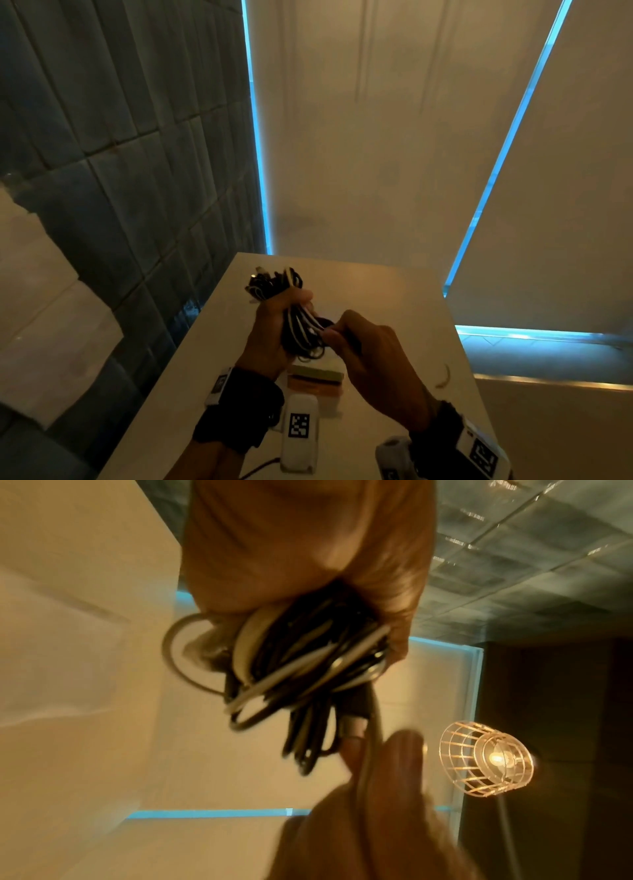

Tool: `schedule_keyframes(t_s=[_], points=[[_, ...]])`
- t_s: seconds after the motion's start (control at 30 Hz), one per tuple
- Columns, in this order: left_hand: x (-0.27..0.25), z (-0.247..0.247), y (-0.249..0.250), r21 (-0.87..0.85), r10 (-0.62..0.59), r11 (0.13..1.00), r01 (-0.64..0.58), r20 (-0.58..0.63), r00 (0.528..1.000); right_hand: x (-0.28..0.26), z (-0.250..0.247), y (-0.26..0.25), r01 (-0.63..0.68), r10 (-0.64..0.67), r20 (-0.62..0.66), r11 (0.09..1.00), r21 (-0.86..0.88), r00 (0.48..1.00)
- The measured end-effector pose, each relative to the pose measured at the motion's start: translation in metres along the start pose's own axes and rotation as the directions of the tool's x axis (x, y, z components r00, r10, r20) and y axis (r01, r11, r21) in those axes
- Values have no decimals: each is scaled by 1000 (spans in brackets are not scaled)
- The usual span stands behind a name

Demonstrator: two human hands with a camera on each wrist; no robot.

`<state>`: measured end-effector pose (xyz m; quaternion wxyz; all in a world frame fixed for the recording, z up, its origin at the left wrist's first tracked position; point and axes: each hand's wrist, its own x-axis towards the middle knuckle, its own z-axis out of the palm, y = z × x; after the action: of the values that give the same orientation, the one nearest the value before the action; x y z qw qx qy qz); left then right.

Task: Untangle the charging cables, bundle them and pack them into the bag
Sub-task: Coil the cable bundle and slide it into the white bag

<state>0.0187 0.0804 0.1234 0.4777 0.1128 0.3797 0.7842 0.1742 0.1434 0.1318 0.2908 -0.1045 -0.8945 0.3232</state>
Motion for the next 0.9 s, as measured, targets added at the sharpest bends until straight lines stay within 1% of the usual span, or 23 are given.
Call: schedule_keyframes(t_s=[0.07, 0.13, 0.17, 0.2, 0.23, 0.27, 0.3, 0.33, 0.37, 0.4, 0.43, 0.47, 0.53, 0.57, 0.67, 0.73, 0.8, 0.83, 0.9], points=[[6, -5, 7, 55, 124, 991, -120, -80, 989, -16, 8, 1, -71, 72, -7, 994, 82, 997], [7, -5, 10, 92, 219, 974, -209, -114, 969, -31, 17, 7, -138, 138, 9, 973, 185, 990], [6, -4, 10, 108, 249, 966, -237, -118, 961, -37, 22, 13, -179, 176, 35, 955, 238, 984], [5, -3, 8, 124, 273, 958, -258, -127, 954, -43, 24, 21, -231, 214, 90, 934, 272, 973], [4, -3, 6, 140, 293, 951, -274, -135, 946, -48, 24, 29, -291, 248, 178, 915, 280, 952], [3, -5, 4, 157, 309, 945, -286, -148, 940, -51, 22, 36, -345, 270, 287, 904, 253, 919], [2, -7, 3, 171, 317, 942, -290, -157, 935, -52, 17, 40, -386, 287, 402, 903, 189, 869], [2, -10, 2, 181, 319, 940, -290, -161, 934, -52, 12, 44, -399, 307, 483, 912, 98, 820], [1, -11, 1, 191, 319, 938, -288, -154, 935, -51, 5, 46, -384, 324, 522, 923, 8, 789], [0, -13, 1, 204, 322, 935, -290, -146, 936, -48, -4, 47, -367, 340, 519, 929, -53, 785], [-1, -13, 1, 221, 327, 930, -294, -134, 935, -44, -11, 45, -371, 357, 480, 926, -69, 801], [-1, -12, 2, 237, 333, 924, -298, -123, 935, -39, -17, 42, -387, 370, 421, 921, -46, 829], [-3, -10, 2, 259, 343, 915, -310, -95, 935, -30, -20, 35, -399, 356, 325, 914, 76, 876], [-3, -7, 2, 266, 351, 910, -319, -79, 933, -26, -18, 30, -386, 335, 301, 914, 127, 893], [-3, 0, 0, 306, 384, 888, -344, -82, 920, -16, 0, 20, -336, 266, 284, 911, 239, 921], [-3, 1, -2, 304, 397, 885, -353, -98, 912, -17, 13, 19, -314, 240, 231, 871, 377, 943], [-1, -2, -2, 299, 401, 887, -353, -118, 908, -22, 19, 18, -320, 270, 171, 789, 525, 948], [-1, -3, -2, 306, 402, 886, -348, -132, 906, -24, 20, 17, -320, 289, 146, 770, 552, 946], [-1, -5, -4, 319, 404, 885, -339, -164, 900, -28, 21, 15, -303, 292, 112, 774, 555, 950]])
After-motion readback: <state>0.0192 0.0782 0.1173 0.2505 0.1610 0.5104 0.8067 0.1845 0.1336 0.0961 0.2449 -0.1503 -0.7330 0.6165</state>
